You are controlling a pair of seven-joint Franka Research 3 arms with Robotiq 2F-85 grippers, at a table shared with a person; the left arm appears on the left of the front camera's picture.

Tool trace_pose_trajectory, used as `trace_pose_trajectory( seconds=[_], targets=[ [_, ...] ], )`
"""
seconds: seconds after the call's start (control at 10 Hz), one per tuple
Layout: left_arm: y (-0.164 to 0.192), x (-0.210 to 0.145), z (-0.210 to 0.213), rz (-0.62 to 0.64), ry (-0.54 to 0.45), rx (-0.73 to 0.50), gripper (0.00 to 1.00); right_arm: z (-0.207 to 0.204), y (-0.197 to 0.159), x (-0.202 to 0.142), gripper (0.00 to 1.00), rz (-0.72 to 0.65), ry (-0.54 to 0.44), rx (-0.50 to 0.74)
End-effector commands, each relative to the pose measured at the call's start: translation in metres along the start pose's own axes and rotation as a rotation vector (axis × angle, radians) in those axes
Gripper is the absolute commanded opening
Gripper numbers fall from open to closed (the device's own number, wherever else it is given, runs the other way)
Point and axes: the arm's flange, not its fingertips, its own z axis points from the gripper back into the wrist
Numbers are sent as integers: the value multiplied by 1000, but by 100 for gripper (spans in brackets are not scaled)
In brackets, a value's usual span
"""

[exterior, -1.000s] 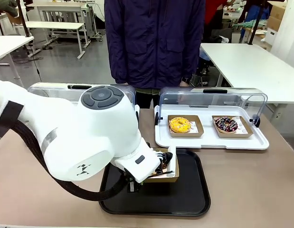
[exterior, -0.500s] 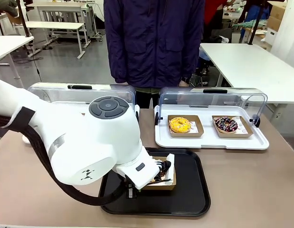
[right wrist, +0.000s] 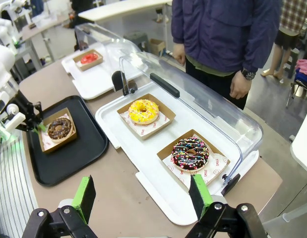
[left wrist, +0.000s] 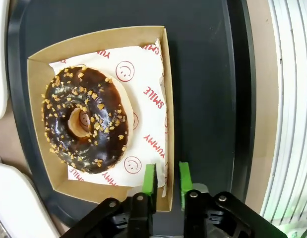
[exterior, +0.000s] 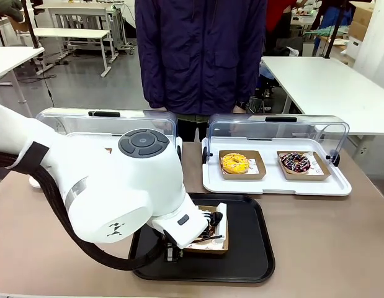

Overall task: Move the second donut from the left to the tray.
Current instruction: Pick up the Paper togo box containing the Donut indicated by the person and place it on the Handle tray.

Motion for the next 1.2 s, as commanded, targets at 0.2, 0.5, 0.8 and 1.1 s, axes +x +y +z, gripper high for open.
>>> trace_pose_trajectory(
  seconds=[0.2,0.5,0.8,1.1],
  targets=[
    [0,-8,40,34,-22,-8,81,-1,-3,3,100,27,-32,0],
    [6,-11,83,15,-50,-3,100,-1,-3,3,100,27,-32,0],
    [6,-5,82,33,-40,22,100,-1,-3,3,100,27,-32,0],
    [6,-5,82,33,-40,22,100,-1,-3,3,100,27,-32,0]
  ],
)
